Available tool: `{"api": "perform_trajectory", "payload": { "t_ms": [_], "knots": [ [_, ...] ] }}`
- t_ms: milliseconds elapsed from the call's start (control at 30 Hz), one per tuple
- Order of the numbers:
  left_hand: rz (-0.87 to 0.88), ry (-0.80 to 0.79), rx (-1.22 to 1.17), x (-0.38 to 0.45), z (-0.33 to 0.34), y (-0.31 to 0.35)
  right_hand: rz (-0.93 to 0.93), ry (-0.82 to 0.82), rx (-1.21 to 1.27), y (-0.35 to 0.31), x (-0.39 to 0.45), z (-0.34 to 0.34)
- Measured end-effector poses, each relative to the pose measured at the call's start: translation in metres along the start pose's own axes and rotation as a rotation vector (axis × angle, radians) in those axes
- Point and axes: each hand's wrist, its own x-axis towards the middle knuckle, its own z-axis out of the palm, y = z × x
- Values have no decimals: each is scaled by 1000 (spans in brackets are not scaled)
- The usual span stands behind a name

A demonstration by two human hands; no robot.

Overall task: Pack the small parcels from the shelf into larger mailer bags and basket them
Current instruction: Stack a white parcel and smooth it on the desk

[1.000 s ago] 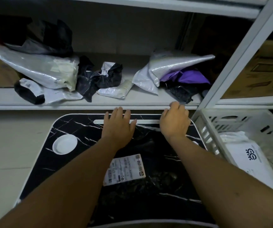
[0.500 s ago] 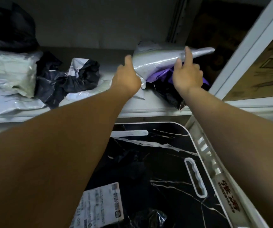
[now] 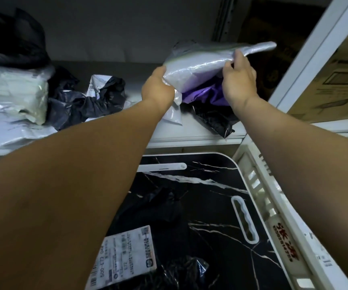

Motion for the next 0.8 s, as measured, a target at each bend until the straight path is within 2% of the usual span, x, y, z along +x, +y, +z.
{"api": "perform_trajectory", "payload": {
  "t_ms": [333, 500, 667, 800],
  "knots": [
    [33, 121, -130, -88, -72, 23, -93, 15, 59, -53, -97, -28],
    [-113, 218, -188, -150, -111, 11, -61, -13, 106, -68, -184, -28],
    [-273, 347, -118, -210, -145, -5, 12, -24, 185, -71, -267, -17],
    [-299, 380, -48, -256, -165, -31, 71, -42, 245, -61, -332, -7]
  ]
}}
